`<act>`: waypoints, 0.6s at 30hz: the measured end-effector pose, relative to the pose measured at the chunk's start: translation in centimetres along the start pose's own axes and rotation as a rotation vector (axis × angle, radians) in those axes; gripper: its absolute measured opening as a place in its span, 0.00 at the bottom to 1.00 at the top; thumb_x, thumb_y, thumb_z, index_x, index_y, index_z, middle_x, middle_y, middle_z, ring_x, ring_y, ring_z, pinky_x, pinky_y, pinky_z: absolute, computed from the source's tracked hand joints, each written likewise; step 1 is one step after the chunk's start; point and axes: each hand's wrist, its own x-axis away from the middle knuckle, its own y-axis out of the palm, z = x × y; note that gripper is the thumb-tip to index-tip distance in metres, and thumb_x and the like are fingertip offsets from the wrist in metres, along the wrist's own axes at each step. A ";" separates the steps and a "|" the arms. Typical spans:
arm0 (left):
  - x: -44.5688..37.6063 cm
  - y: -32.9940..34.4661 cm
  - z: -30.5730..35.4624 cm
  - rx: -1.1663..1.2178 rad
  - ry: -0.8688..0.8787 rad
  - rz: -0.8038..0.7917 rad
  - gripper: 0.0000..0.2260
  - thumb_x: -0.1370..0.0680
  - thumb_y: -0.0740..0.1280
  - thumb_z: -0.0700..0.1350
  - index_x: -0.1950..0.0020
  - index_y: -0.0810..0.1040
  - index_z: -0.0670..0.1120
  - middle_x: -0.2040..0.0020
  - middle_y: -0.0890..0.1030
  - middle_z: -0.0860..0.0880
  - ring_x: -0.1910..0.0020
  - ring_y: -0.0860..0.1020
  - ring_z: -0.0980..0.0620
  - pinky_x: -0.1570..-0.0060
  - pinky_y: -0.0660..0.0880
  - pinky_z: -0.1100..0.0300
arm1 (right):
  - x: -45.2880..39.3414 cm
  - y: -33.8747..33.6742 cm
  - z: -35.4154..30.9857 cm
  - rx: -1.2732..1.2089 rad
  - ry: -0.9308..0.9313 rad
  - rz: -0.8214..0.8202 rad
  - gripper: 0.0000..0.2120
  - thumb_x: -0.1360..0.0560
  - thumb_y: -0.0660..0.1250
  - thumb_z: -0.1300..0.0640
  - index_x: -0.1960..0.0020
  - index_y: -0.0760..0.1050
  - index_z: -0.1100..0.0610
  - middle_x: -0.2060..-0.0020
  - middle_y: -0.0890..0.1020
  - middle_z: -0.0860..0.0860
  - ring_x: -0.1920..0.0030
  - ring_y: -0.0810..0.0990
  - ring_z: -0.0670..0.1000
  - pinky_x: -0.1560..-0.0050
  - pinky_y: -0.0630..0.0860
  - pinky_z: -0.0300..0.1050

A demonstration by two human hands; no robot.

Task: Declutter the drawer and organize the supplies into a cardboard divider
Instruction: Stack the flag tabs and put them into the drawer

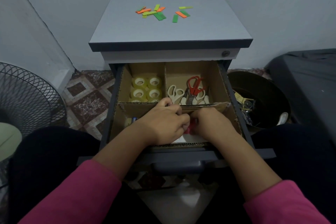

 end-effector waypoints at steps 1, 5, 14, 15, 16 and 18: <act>0.0 -0.1 0.0 -0.001 -0.001 0.002 0.10 0.19 0.54 0.48 0.46 0.74 0.54 0.46 0.70 0.52 0.43 0.61 0.52 0.38 0.44 0.62 | 0.0 0.0 0.0 0.004 0.000 0.002 0.09 0.30 0.70 0.51 0.50 0.80 0.46 0.56 0.81 0.51 0.52 0.80 0.54 0.58 0.74 0.44; 0.0 -0.2 0.1 -0.003 -0.005 -0.008 0.10 0.19 0.54 0.48 0.45 0.74 0.54 0.45 0.70 0.52 0.43 0.61 0.51 0.38 0.45 0.62 | -0.1 0.1 0.0 0.001 0.000 0.007 0.08 0.30 0.70 0.50 0.51 0.80 0.46 0.57 0.80 0.51 0.53 0.80 0.54 0.57 0.75 0.44; 0.0 -0.1 0.0 -0.001 -0.006 -0.011 0.10 0.19 0.54 0.48 0.46 0.74 0.54 0.46 0.70 0.52 0.42 0.62 0.50 0.37 0.45 0.61 | 0.0 -0.3 -0.1 -0.016 0.017 -0.003 0.07 0.29 0.70 0.51 0.51 0.81 0.46 0.61 0.77 0.49 0.54 0.79 0.53 0.59 0.73 0.42; 0.0 -0.1 -0.1 0.000 -0.006 -0.008 0.10 0.19 0.54 0.49 0.45 0.74 0.54 0.46 0.71 0.52 0.42 0.62 0.50 0.37 0.45 0.61 | 0.2 -0.7 -0.1 -0.029 0.039 -0.001 0.07 0.28 0.69 0.53 0.51 0.82 0.46 0.61 0.77 0.49 0.55 0.79 0.52 0.59 0.74 0.42; 0.1 0.0 -0.1 0.003 -0.007 -0.003 0.10 0.19 0.54 0.49 0.45 0.74 0.54 0.46 0.71 0.52 0.42 0.62 0.50 0.37 0.45 0.62 | 0.4 -1.1 0.1 -0.029 0.079 0.014 0.08 0.28 0.68 0.55 0.52 0.82 0.47 0.60 0.78 0.49 0.55 0.79 0.52 0.58 0.75 0.43; 0.1 0.0 -0.1 0.013 0.007 0.012 0.11 0.19 0.54 0.48 0.45 0.74 0.53 0.45 0.72 0.51 0.42 0.64 0.51 0.37 0.45 0.62 | 0.7 -1.6 0.8 0.051 0.186 0.082 0.07 0.27 0.66 0.59 0.53 0.81 0.51 0.57 0.80 0.52 0.55 0.79 0.54 0.56 0.77 0.45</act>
